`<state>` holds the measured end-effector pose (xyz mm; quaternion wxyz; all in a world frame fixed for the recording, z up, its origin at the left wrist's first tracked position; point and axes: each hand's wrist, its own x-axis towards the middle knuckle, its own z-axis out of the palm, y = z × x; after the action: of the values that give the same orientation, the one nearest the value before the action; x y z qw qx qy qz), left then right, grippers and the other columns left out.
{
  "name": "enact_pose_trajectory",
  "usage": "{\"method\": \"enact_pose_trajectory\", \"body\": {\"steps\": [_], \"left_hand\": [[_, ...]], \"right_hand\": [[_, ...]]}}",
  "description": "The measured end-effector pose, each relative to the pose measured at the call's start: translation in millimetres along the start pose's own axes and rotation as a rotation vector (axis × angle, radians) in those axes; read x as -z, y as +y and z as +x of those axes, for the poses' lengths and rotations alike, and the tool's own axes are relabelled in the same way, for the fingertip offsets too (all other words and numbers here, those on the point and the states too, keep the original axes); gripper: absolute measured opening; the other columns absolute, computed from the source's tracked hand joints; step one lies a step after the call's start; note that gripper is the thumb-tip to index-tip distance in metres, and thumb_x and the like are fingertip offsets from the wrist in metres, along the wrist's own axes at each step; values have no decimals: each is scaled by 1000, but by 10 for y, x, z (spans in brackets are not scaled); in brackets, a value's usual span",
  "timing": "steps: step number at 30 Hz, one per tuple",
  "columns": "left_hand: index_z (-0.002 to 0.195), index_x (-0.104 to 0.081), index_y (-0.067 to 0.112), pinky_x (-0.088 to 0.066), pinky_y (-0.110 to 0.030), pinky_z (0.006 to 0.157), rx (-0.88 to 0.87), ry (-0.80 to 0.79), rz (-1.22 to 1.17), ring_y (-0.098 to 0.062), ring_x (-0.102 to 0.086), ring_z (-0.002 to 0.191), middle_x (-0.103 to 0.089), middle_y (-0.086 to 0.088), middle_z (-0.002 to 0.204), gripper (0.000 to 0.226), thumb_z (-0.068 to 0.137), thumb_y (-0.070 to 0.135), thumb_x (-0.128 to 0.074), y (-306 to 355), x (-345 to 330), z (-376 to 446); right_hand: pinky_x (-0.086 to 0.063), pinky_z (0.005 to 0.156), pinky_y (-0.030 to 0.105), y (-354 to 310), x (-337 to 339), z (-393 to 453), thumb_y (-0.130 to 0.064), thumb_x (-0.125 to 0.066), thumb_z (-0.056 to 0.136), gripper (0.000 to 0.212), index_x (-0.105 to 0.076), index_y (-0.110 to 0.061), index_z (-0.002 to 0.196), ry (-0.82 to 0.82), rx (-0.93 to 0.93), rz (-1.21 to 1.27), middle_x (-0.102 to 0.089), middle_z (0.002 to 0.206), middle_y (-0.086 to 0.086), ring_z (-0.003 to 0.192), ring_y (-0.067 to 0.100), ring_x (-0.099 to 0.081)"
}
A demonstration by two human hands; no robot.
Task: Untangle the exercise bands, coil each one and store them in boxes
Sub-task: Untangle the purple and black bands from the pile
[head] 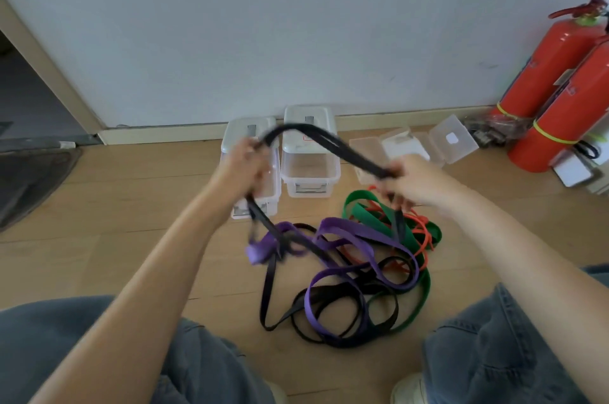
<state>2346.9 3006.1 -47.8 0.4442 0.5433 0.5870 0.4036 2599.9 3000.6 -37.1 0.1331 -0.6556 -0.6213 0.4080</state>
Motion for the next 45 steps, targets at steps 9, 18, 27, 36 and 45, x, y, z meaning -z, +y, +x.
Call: {"method": "enact_pose_trajectory", "body": {"steps": [9, 18, 27, 36, 45], "left_hand": [[84, -58, 18, -38, -17, 55, -350, -451, 403, -5, -48, 57, -60, -1, 68, 5, 86, 18, -63, 418, -134, -182], [95, -52, 15, -43, -7, 78, 25, -624, 309, 4, -61, 84, -65, 2, 93, 3, 93, 12, -52, -418, -233, -189], [91, -46, 13, -43, -33, 63, -229, -253, 223, -13, -47, 57, -49, 0, 64, 8, 95, 6, -47, 20, -34, -95], [100, -52, 11, -47, -17, 70, -188, -469, 49, -3, -56, 72, -62, 2, 85, 8, 92, 8, -52, 232, -203, -279], [93, -49, 9, -42, -18, 55, 19, -319, -566, -5, -41, 50, -46, 0, 69, 9, 96, 4, -43, 244, -311, -260]], "right_hand": [[-41, 45, 18, -297, -211, -137, -18, -68, 84, 25, -62, -13, 107, -290, 420, 303, -69, 89, 6, 53, 9, -53], [-40, 49, 15, -266, -91, -111, -16, -53, 89, 15, -63, -6, 87, -80, 525, 882, -63, 70, 2, 55, 9, -46], [-41, 47, 7, -102, 2, -5, -24, -60, 89, 13, -58, -16, 99, 27, 171, -77, -64, 88, -2, 59, -6, -58], [-39, 77, 22, -213, -387, -23, -30, -69, 82, 17, -56, -31, 94, -92, 449, -29, -58, 94, -19, 94, 8, -55], [-44, 61, 10, -171, -436, -62, -47, -68, 77, 25, -69, -22, 77, -43, 377, -103, -69, 73, -11, 66, -4, -62]]}}
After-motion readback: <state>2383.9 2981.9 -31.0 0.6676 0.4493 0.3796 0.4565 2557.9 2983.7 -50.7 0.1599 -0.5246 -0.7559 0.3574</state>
